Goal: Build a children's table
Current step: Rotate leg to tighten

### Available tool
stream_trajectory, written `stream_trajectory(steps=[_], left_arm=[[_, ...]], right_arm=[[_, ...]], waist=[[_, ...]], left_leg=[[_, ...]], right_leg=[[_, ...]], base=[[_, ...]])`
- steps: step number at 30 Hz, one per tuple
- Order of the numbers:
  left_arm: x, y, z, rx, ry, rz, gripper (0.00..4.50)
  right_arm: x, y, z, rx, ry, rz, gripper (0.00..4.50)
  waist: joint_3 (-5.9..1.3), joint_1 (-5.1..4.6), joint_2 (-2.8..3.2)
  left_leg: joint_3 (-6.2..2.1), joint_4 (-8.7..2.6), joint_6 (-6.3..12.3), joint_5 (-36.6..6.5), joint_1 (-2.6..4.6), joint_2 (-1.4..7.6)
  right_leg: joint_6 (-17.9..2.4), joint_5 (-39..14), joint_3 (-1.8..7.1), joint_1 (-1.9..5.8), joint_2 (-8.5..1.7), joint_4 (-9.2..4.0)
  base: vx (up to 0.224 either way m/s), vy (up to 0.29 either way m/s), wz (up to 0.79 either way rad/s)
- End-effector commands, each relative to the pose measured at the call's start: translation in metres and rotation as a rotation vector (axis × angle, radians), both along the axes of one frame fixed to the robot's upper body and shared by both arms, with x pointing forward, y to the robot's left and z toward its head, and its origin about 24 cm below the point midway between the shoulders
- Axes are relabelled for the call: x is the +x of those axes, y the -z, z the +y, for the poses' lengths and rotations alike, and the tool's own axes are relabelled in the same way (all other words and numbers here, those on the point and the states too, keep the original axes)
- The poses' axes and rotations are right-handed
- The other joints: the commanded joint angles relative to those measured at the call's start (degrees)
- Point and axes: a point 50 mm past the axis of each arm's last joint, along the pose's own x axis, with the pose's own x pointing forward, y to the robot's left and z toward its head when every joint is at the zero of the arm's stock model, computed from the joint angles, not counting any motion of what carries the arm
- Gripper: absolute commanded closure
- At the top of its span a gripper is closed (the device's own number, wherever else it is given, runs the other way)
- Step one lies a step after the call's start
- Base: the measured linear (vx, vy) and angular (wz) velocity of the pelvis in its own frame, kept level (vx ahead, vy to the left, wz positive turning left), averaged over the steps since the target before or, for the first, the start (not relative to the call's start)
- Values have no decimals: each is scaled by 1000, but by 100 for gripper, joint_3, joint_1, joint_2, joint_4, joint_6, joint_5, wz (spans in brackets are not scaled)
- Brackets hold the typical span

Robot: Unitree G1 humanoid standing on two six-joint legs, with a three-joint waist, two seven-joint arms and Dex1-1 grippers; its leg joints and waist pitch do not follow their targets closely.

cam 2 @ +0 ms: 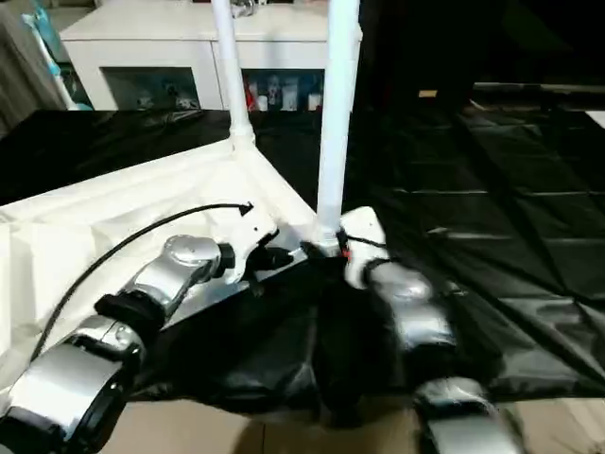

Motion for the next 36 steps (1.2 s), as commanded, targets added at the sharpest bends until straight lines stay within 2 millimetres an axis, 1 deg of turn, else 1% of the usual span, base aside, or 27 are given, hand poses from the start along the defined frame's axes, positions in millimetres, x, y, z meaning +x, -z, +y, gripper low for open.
stream_trajectory(steps=[1, 3, 5, 6, 7, 9, 10, 14, 15, 16, 17, 18, 19, 20, 21, 22, 23, 24, 25, 27, 28, 29, 30, 31, 33, 34, 36], left_arm=[[-14, 20, 13, 51, 68, 75, 450], [-19, 19, 19, 38, 139, 73, 450], [-23, 19, 23, 36, 180, 81, 450], [-25, 19, 25, 38, 202, 86, 450], [-29, 18, 30, 52, 236, 88, 450], [-33, 18, 38, 78, 273, 94, 450], [-36, 18, 43, 86, 289, 101, 450], [-42, 16, 54, 92, 308, 110, 450], [-43, 16, 57, 100, 307, 110, 450], [-45, 16, 62, 112, 305, 110, 450], [-46, 16, 63, 113, 304, 110, 450], [-46, 15, 64, 113, 303, 110, 450], [-48, 14, 65, 108, 302, 111, 450], [-48, 14, 65, 108, 302, 111, 450], [-49, 13, 65, 103, 298, 110, 450], [-49, 12, 65, 101, 294, 109, 450], [-50, 12, 65, 98, 291, 109, 450], [-50, 12, 66, 95, 287, 110, 450], [-51, 12, 66, 95, 286, 110, 450], [-53, 12, 67, 95, 280, 111, 450], [-54, 11, 67, 95, 277, 111, 450], [-54, 12, 67, 95, 273, 112, 450], [-55, 12, 68, 94, 269, 114, 450], [-56, 12, 68, 94, 265, 115, 450], [-57, 12, 68, 94, 264, 116, 450], [-58, 12, 68, 96, 264, 117, 450], [-58, 12, 69, 97, 261, 119, 450]], right_arm=[[-12, -9, 11, 4, -223, -44, 4], [-19, -17, 8, 45, -310, -39, 4], [-21, -21, 4, 47, -339, -42, 4], [-21, -22, 3, 46, -352, -46, 4], [-21, -25, 0, 47, -363, -51, 4], [-21, -29, -1, 51, -389, -61, 4], [-22, -31, -1, 48, -401, -68, 4], [-23, -32, 2, 24, -437, -68, 4], [-22, -31, 2, 14, -437, -61, 4], [-22, -28, 5, 4, -450, -51, 4], [-22, -28, 6, 4, -457, -48, 4], [-22, -27, 7, 3, -461, -46, 4], [-22, -26, 11, 12, -486, -38, 4], [-22, -26, 11, 12, -486, -38, 4], [-22, -26, 15, 11, -504, -34, 4], [-22, -25, 17, 5, -516, -33, 4], [-22, -25, 18, 0, -523, -31, 4], [-21, -24, 20, -5, -530, -31, 4], [-21, -24, 21, -6, -534, -29, 4], [-19, -25, 23, -5, -544, -28, 4], [-18, -26, 24, -4, -544, -28, 4], [-17, -26, 24, 2, -545, -27, 4], [-16, -27, 25, 6, -546, -26, 32], [-14, -27, 26, 10, -547, -23, 40], [-14, -27, 26, 10, -550, -21, 46], [-13, -27, 26, 4, -556, -20, 59], [-14, -26, 25, -3, -565, -16, 84]], waist=[[-314, 31, -44], [-306, 39, -61], [-307, 44, -41], [-308, 45, -35], [-302, 41, -70], [-289, 38, -27], [-283, 35, -58], [-285, 46, -22], [-284, 37, -120], [-288, 77, -73], [-286, 69, -116], [-280, 78, -80], [-286, 59, -158], [-282, 61, -141], [-283, 44, -225], [-286, 59, -178], [-285, 57, -171], [-283, 53, -211], [-279, 38, -291], [-282, 38, -308], [-272, 50, -271], [-275, 36, -332], [-273, 42, -310], [-273, 28, -341], [-269, 34, -333], [-275, 29, -370], [-274, 33, -354]], left_leg=[[-10, -376, 709, -997, -85, 96], [-4, -374, 784, -1073, -94, 93], [-11, -380, 782, -1055, -90, 111], [-8, -382, 726, -1091, -72, 126], [-3, -383, 707, -1105, -76, 122], [-6, -415, 600, -1247, -50, 147], [-5, -422, 564, -1257, -55, 146], [-13, -438, 471, -1257, -31, 159], [2, -438, 468, -1241, -29, 164], [-1, -432, 457, -1180, -14, 156], [8, -434, 460, -1144, -17, 161], [-4, -446, 429, -1108, -21, 163], [2, -444, 414, -1090, -27, 168], [-8, -444, 416, -1060, -43, 162], [5, -438, 438, -1005, -43, 157], [-3, -435, 450, -946, -35, 157], [4, -429, 459, -937, -32, 156], [3, -432, 450, -933, -30, 160], [20, -426, 471, -907, -32, 153], [16, -427, 481, -833, -26, 163], [11, -430, 479, -812, -18, 164], [22, -422, 489, -803, -18, 163], [15, -426, 479, -791, -16, 161], [24, -421, 471, -783, -9, 162], [25, -416, 470, -751, -5, 158], [30, -410, 484, -720, -9, 158], [31, -408, 499, -677, -4, 153]], right_leg=[[-1398, -651, 226, 367, -270, -365], [-1392, -728, 225, 382, -267, -370], [-1399, -837, 228, 367, -269, -379], [-1424, -904, 235, 346, -266, -381], [-1426, -949, 235, 344, -260, -385], [-1414, -1186, 246, 316, -261, -395], [-1389, -1208, 251, 314, -253, -395], [-1376, -1190, 265, 298, -261, -374], [-1368, -1192, 271, 291, -261, -381], [-1350, -1245, 279, 280, -276, -367], [-1342, -1239, 283, 276, -273, -375], [-1338, -1226, 278, 278, -269, -362], [-1353, -1124, 278, 288, -268, -349], [-1365, -1084, 280, 296, -271, -327], [-1348, -1035, 280, 297, -260, -335], [-1371, -1003, 289, 295, -276, -313], [-1374, -994, 291, 284, -275, -321], [-1387, -1015, 290, 285, -280, -311], [-1370, -1010, 295, 285, -266, -325], [-1370, -972, 301, 284, -275, -303], [-1380, -965, 307, 278, -279, -294], [-1376, -950, 308, 276, -273, -296], [-1385, -966, 311, 280, -280, -289], [-1402, -934, 314, 273, -273, -283], [-1412, -864, 319, 275, -269, -273], [-1416, -811, 321, 283, -269, -266], [-1459, -725, 321, 277, -262, -255]], base=[[0, 0, 0], [0, 0, 0], [0, 0, 0], [0, 0, 0], [0, 0, 0], [0, 0, 0], [0, 0, 0], [0, 0, 0], [0, 0, 0], [0, 0, 0], [0, 0, 0], [0, 0, 0], [0, 0, 0], [0, 0, 0], [0, 0, 0], [0, 0, 0], [0, 0, 0], [0, 0, 0], [0, 0, 0], [0, 0, 0], [0, 0, 0], [0, 0, 0], [0, 0, 0], [0, 0, 0], [0, 0, 0], [0, 0, 0], [0, 0, 0]])
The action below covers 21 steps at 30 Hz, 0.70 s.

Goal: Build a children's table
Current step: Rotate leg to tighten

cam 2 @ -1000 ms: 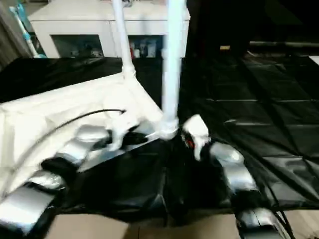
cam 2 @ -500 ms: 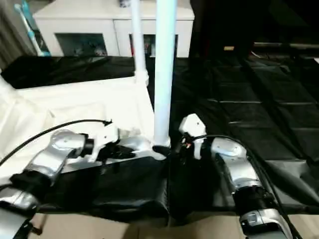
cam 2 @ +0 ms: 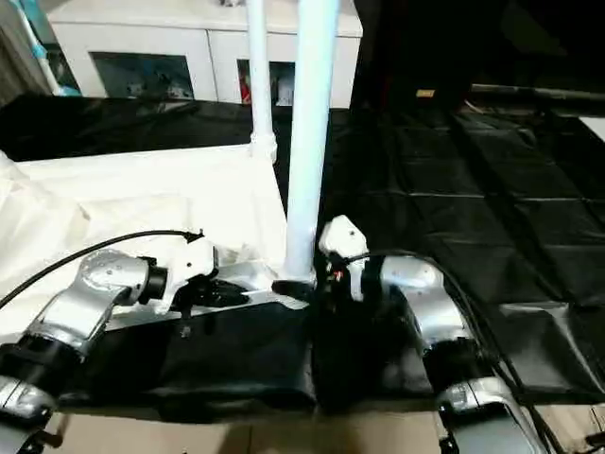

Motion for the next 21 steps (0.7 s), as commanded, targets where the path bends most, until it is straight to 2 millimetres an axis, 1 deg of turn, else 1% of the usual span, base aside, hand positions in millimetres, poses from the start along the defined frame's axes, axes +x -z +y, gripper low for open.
stream_trajectory(steps=[1, 4, 5, 6, 8, 9, 11, 12, 14, 16, 21], left_arm=[[-12, 22, 4, 47, -3, 93, 450], [-13, 21, 4, 49, -6, 94, 450], [-13, 21, 4, 51, -6, 94, 450], [-13, 20, 4, 54, -5, 94, 450], [-12, 20, 4, 57, -4, 94, 450], [-12, 20, 4, 58, -4, 94, 450], [-12, 20, 3, 62, 1, 94, 450], [-12, 20, 3, 63, 2, 94, 450], [-12, 20, 3, 64, 2, 94, 450], [-12, 20, 3, 66, 3, 94, 450], [-12, 21, 3, 72, 5, 97, 450]], right_arm=[[2, -4, 1, -20, -30, -28, 88], [1, -3, -1, -27, -40, -23, 119], [1, -2, -1, -31, -47, -22, 127], [1, -1, -1, -35, -51, -21, 131], [0, 0, -2, -42, -55, -19, 159], [0, 0, -2, -41, -54, -19, 159], [0, 2, -3, -44, -51, -17, 182], [0, 3, -3, -44, -49, -16, 182], [-1, 3, -3, -46, -48, -17, 197], [-1, 4, -3, -47, -49, -18, 204], [-1, 5, -4, -53, -54, -22, 212]], waist=[[-347, 13, -86], [-343, 11, -73], [-346, 12, -81], [-344, 12, -65], [-352, 12, -72], [-356, 18, -42], [-360, 13, -55], [-360, 17, -44], [-360, 14, -54], [-364, 14, -51], [-357, 12, -51]], left_leg=[[17, -370, 492, -685, -27, 142], [19, -366, 501, -717, -27, 137], [20, -362, 505, -702, -22, 137], [23, -361, 499, -703, -16, 136], [22, -355, 501, -686, -19, 134], [17, -354, 504, -667, -12, 134], [23, -346, 518, -672, -14, 131], [19, -348, 512, -689, -16, 132], [20, -348, 500, -730, -11, 133], [16, -346, 490, -727, -14, 133], [15, -349, 440, -871, -9, 134]], right_leg=[[-1475, -659, 277, 316, -293, -261], [-1460, -705, 282, 320, -293, -266], [-1461, -700, 283, 319, -291, -265], [-1470, -693, 284, 312, -287, -271], [-1501, -631, 281, 317, -281, -257], [-1519, -575, 280, 318, -277, -248], [-1552, -474, 280, 323, -271, -243], [-1556, -488, 279, 325, -275, -243], [-1559, -524, 279, 325, -270, -247], [-1562, -505, 279, 329, -270, -241], [-1547, -645, 283, 321, -269, -255]], base=[[0, 0, 0], [0, 0, 0], [0, 0, 0], [0, 0, 0], [0, 0, 0], [0, 0, 0], [0, 0, 0], [0, 0, 0], [0, 0, 0], [0, 0, 0], [0, 0, 0]])
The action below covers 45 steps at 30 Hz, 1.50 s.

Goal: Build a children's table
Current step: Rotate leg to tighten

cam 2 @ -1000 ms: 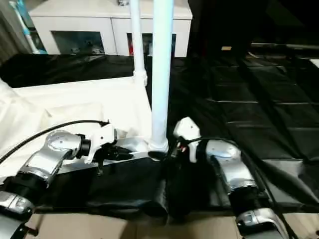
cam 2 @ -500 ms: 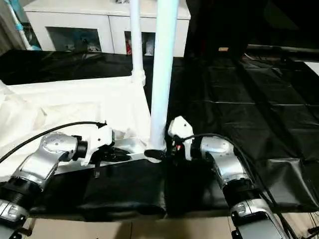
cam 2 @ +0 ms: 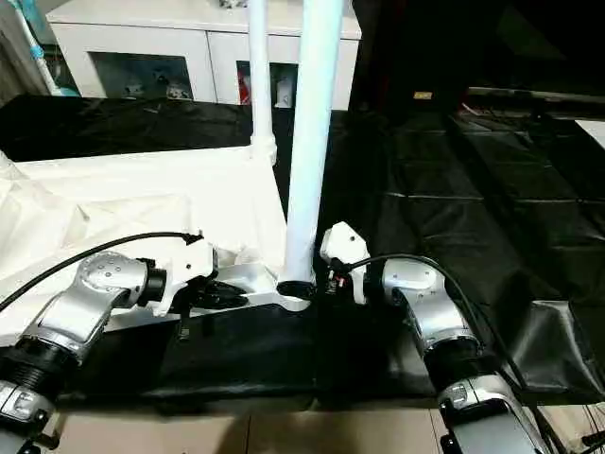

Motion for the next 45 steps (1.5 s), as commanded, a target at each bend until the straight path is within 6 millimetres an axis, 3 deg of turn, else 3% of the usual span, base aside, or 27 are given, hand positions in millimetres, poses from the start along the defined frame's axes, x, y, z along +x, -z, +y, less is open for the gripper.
stream_trajectory(steps=[1, 4, 7, 12, 22, 29, 40, 44, 45], left_arm=[[-10, 20, 3, 62, 16, 87, 450], [-10, 20, 3, 63, 15, 87, 450], [-10, 20, 3, 62, 15, 86, 450], [-10, 20, 3, 62, 17, 87, 450], [-10, 20, 3, 67, 19, 88, 450], [-10, 20, 4, 69, 17, 91, 450], [-11, 21, 4, 68, 19, 103, 450], [-9, 23, 3, 71, -12, 106, 450], [-5, 25, 1, 59, -62, 110, 450]], right_arm=[[-1, 4, -1, -26, -16, 12, 212], [0, 5, -1, -25, 6, 26, 212], [1, 7, -2, 4, 21, 82, 143], [1, 10, -1, -32, 39, 48, 116], [1, 11, -3, -23, 32, 63, 116], [0, 12, -3, -14, 30, 73, 174], [-1, 13, -3, -7, 28, 76, 181], [3, 16, -3, -18, 94, 78, 181], [8, 20, -2, -31, 187, 73, 181]], waist=[[-342, 20, -20], [-344, 20, -20], [-349, 18, -15], [-355, 18, -18], [-360, 21, -6], [-364, 28, -3], [-363, 28, -6], [-356, 21, -3], [-345, 3, 9]], left_leg=[[7, -382, 434, -879, -14, 134], [5, -379, 425, -885, -14, 131], [3, -381, 420, -904, -11, 132], [5, -381, 345, -927, -5, 128], [6, -374, 376, -941, -9, 130], [5, -371, 396, -896, -10, 131], [5, -371, 387, -906, -11, 130], [5, -376, 361, -954, -12, 127], [9, -380, 319, -1032, -9, 121]], right_leg=[[-1542, -657, 263, 322, -268, -285], [-1535, -642, 266, 322, -267, -281], [-1549, -626, 264, 325, -258, -278], [-1553, -597, 265, 317, -258, -276], [-1600, -467, 263, 331, -253, -264], [-1615, -434, 262, 335, -256, -256], [-1605, -463, 262, 333, -254, -259], [-1598, -532, 264, 332, -256, -267], [-1574, -658, 266, 314, -253, -286]], base=[[0, 0, 0], [0, 0, 0], [0, 0, 0], [0, 0, 0], [0, 0, 0], [0, 0, 0], [0, 0, 0], [0, 0, 0], [0, 0, 0]])
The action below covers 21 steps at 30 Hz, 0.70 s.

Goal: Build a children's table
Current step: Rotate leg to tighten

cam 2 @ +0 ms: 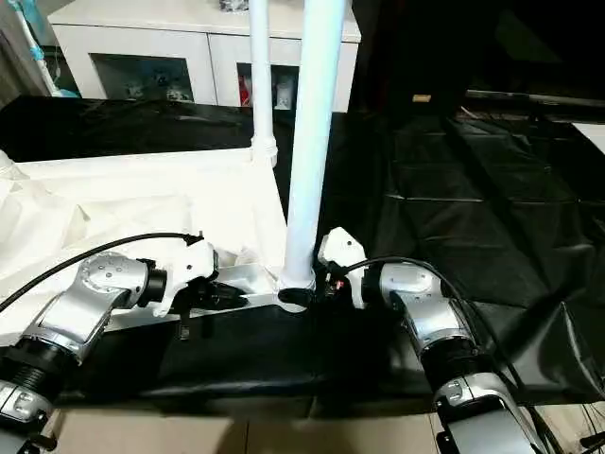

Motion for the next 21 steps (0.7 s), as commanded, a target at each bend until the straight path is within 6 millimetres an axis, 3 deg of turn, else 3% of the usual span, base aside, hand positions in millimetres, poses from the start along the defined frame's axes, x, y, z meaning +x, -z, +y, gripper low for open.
stream_trajectory(steps=[1, 2, 4, 6, 7, 8, 12, 16, 17, 19, 21], left_arm=[[-2, 25, -4, 42, -89, 95, 450], [0, 26, -6, 38, -108, 96, 450], [3, 29, -12, 39, -142, 94, 450], [10, 30, -22, 24, -199, 86, 450], [13, 31, -27, 14, -230, 83, 450], [17, 31, -32, 8, -261, 78, 450], [29, 29, -46, 1, -358, 60, 450], [45, 21, -68, -1, -462, 10, 450], [45, 21, -68, 0, -461, 9, 450], [46, 21, -70, 3, -458, 8, 450], [46, 21, -70, 5, -453, 8, 450]], right_arm=[[12, 10, -2, -24, 226, 8, 182], [14, 11, 0, -27, 266, 9, 182], [16, 14, 7, -4, 327, 19, 182], [19, 16, 18, 39, 405, 46, 182], [20, 17, 24, 55, 437, 59, 183], [22, 17, 29, 64, 484, 65, 183], [27, 20, 44, 83, 632, 96, 183], [32, 24, 56, 97, 820, 159, 183], [32, 24, 57, 97, 820, 159, 183], [32, 23, 60, 83, 795, 152, 183], [31, 22, 62, 94, 771, 150, 183]], waist=[[-301, -8, 31], [-281, -22, 19], [-244, -51, 15], [-237, -82, 21], [-230, -87, 13], [-229, -93, 65], [-239, -128, 41], [-244, -123, 78], [-245, -112, 82], [-251, -100, 77], [-255, -101, 73]], left_leg=[[1, -410, 232, -1190, -20, 107], [-3, -419, 166, -1302, -21, 101], [-42, -446, -22, -1813, 29, 76], [-63, -460, -38, -1985, 32, 81], [-71, -460, -56, -2102, 71, 76], [-66, -455, -59, -2160, 86, 64], [-86, -453, -72, -2263, 93, 33], [-103, -466, -56, -2336, 103, 22], [-97, -465, -50, -2370, 120, 27], [-106, -499, 9, -2304, 56, 47], [-99, -501, 26, -2347, 61, 41]], right_leg=[[-1508, -955, 258, 302, -256, -340], [-1439, -1208, 262, 294, -259, -364], [-1054, -2354, 265, 262, -268, -473], [-895, -2681, 269, 238, -270, -514], [-830, -2848, 259, 208, -261, -547], [-815, -2894, 265, 184, -259, -559], [-715, -3074, 237, 159, -245, -600], [-633, -3100, 204, 144, -238, -651], [-639, -3076, 205, 130, -242, -667], [-742, -2689, 216, 180, -247, -634], [-787, -2593, 224, 175, -242, -627]], base=[[0, 0, 0], [0, 0, 0], [-25, -1, -2], [-25, -1, -2], [0, 0, 0], [0, 0, 0], [0, 0, 0], [0, 0, 0], [0, 0, 0], [0, 0, 0], [0, 0, 0]])
